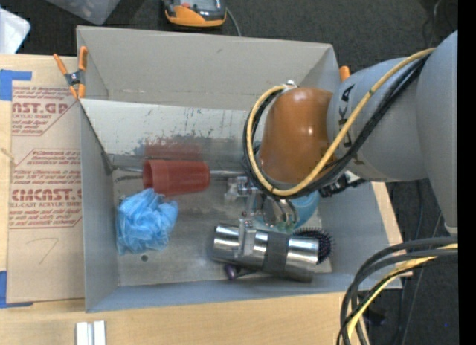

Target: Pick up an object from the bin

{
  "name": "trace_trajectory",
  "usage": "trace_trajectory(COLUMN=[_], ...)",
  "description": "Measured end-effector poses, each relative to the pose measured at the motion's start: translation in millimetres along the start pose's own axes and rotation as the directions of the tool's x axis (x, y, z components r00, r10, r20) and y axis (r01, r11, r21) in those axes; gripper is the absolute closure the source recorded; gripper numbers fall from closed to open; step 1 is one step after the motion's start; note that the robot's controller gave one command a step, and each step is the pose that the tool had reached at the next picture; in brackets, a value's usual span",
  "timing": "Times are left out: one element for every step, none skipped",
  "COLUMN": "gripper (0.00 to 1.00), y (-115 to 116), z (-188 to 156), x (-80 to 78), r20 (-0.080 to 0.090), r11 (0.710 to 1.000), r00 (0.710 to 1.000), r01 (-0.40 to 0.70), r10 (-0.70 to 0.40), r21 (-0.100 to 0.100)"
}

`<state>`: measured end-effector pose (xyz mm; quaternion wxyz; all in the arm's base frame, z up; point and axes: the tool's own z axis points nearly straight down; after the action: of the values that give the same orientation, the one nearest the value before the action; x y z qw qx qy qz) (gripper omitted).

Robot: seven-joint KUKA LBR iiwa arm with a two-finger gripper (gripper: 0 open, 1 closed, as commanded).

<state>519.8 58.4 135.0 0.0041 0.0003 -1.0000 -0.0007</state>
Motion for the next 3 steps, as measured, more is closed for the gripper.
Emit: trace_trajectory(gripper=[0.0, 0.0, 0.0], y=[-0.2, -23.6, -29.4], z=[-4.4, 66.3, 64.7], x=[-1.7, 20.7, 18.5], r20=[0.008, -0.002, 0.003], r11=[1.0, 0.987, 0.984], r00=[1.0, 0.987, 0.984], r01=[0.0, -0.16, -0.179], r10=[0.001, 0.16, 0.179], r21=[-0.001, -0.006, -0.009])
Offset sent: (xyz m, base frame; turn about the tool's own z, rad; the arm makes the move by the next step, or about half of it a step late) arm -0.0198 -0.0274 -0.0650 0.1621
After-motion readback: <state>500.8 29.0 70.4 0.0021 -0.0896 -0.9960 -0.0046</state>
